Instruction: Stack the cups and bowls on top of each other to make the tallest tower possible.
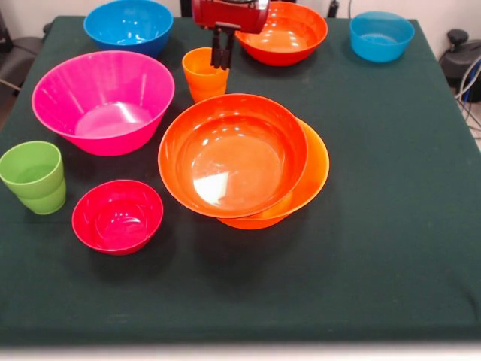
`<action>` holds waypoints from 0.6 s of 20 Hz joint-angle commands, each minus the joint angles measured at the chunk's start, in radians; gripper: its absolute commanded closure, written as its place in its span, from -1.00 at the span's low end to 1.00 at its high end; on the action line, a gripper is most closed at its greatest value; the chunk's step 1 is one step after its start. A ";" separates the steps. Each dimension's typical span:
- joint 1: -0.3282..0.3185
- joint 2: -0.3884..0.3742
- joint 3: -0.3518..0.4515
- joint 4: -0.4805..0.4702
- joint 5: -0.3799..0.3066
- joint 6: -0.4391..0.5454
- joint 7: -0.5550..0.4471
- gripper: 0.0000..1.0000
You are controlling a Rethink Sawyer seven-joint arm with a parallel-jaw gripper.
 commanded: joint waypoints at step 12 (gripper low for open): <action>0.027 0.063 0.034 0.043 0.046 -0.029 0.154 -1.00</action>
